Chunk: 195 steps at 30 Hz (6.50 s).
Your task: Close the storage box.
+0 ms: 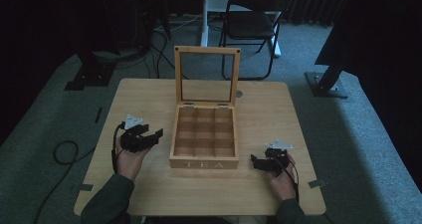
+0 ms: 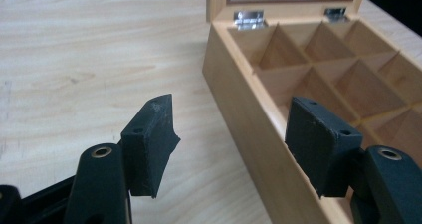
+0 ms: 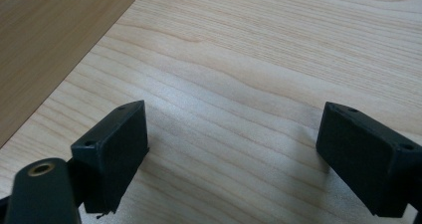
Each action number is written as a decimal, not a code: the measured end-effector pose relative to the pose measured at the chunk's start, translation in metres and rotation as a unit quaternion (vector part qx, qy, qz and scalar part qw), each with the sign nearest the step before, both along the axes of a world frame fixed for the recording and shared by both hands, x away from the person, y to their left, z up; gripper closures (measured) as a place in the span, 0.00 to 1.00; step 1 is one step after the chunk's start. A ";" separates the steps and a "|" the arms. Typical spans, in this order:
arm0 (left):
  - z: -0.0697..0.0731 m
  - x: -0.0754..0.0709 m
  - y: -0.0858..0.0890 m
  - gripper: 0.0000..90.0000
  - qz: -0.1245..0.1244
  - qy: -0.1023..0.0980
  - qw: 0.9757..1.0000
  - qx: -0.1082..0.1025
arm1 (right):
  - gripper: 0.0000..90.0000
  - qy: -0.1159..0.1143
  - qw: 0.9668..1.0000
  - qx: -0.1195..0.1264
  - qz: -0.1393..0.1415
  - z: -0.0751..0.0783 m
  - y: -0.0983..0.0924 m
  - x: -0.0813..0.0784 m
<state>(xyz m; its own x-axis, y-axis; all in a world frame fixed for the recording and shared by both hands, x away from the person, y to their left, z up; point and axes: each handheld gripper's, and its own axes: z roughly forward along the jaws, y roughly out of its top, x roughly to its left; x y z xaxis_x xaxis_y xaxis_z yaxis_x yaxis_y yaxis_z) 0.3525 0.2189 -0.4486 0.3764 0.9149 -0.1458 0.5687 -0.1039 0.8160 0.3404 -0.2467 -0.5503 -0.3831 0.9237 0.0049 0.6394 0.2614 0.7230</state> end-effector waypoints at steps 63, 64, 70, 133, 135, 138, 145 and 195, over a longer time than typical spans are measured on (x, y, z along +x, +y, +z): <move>0.080 0.118 -0.044 0.39 -0.028 -0.072 0.997 0.024 | 0.14 0.000 1.000 0.000 -0.003 0.000 0.001 -0.001; 0.080 0.120 -0.044 0.39 -0.029 -0.073 0.997 0.025 | 0.14 0.000 1.000 0.000 -0.003 0.000 0.001 -0.001; 0.083 0.131 -0.045 0.39 -0.030 -0.079 0.996 0.023 | 0.14 0.000 1.000 0.000 -0.005 0.000 0.001 -0.001; 0.088 0.212 -0.070 0.48 -0.049 -0.053 0.997 0.002 | 0.14 0.000 1.000 -0.001 -0.011 0.000 0.002 -0.002; 0.089 0.213 -0.070 0.48 -0.050 -0.052 0.997 -0.003 | 0.14 0.000 1.000 -0.001 -0.010 0.000 0.001 -0.002; 0.091 0.209 -0.070 0.50 -0.047 -0.050 0.998 -0.008 | 0.14 0.000 1.000 -0.001 -0.010 0.000 0.001 -0.002; 0.090 0.196 -0.066 0.52 -0.052 -0.066 0.996 -0.021 | 0.14 0.000 1.000 -0.001 -0.011 0.000 0.002 -0.002; 0.097 0.103 -0.067 0.41 -0.070 -0.090 0.993 -0.005 | 0.14 0.000 1.000 -0.001 -0.014 0.000 0.002 -0.002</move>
